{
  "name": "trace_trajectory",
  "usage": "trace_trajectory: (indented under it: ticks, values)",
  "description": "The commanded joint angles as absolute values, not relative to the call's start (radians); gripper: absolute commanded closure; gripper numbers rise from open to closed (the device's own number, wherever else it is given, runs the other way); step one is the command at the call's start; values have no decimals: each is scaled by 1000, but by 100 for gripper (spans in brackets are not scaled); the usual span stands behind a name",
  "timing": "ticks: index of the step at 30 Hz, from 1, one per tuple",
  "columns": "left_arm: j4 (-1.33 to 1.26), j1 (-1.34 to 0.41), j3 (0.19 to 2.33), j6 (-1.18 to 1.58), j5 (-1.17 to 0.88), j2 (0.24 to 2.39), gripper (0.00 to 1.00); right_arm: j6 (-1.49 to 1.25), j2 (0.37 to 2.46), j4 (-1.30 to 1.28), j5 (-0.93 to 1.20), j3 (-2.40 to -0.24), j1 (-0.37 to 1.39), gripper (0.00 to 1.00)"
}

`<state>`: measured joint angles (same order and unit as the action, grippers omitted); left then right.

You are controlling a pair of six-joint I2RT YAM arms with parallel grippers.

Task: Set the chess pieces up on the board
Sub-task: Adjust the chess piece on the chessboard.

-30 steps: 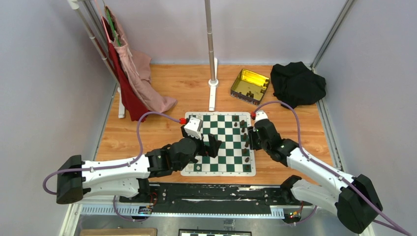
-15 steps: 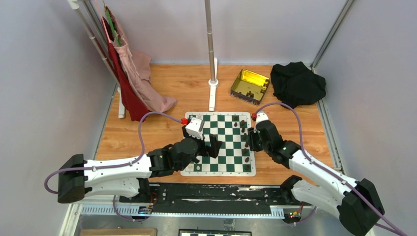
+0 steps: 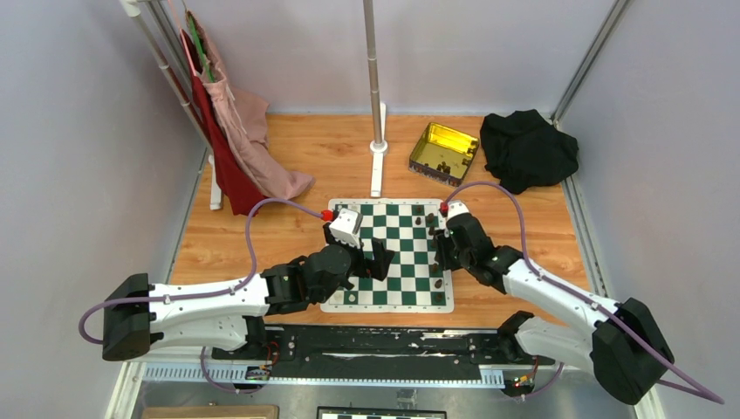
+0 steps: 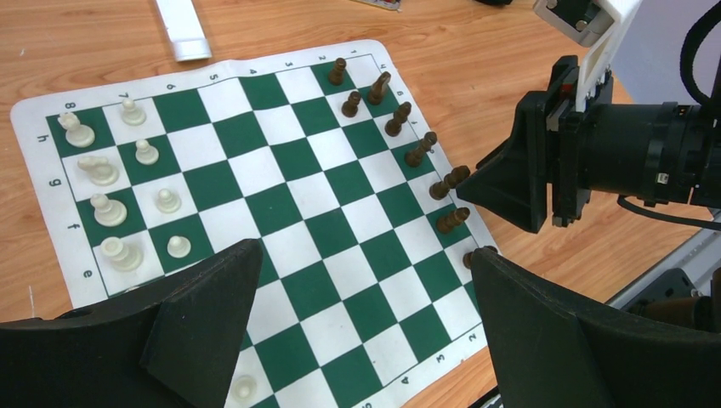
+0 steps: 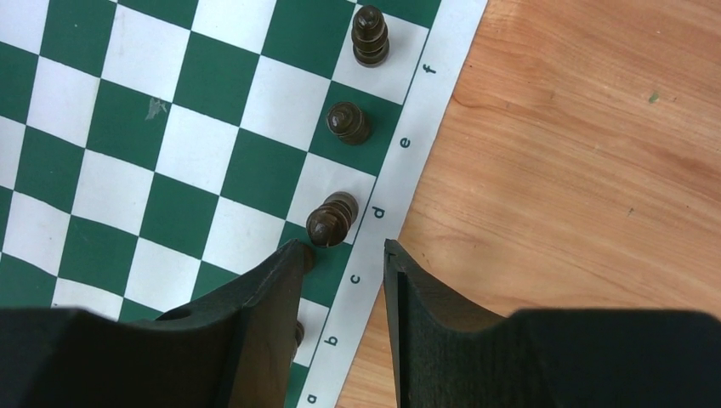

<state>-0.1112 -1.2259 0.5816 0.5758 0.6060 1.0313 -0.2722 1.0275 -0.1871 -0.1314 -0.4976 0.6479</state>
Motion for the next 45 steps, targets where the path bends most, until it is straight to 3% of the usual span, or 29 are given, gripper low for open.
trace_trajectory:
  ticks: [1,34,45]
  values:
    - [-143,-1221,590,578,625,1016,0,-274,1054,-153,-126,-502,660,56]
    - [-143,-1221,588,568,637,1013,0,-247,1161,-104,-119,-567,659,64]
    - [-143,-1221,588,567,638,1013,0,-246,1158,-115,-123,-572,659,80]
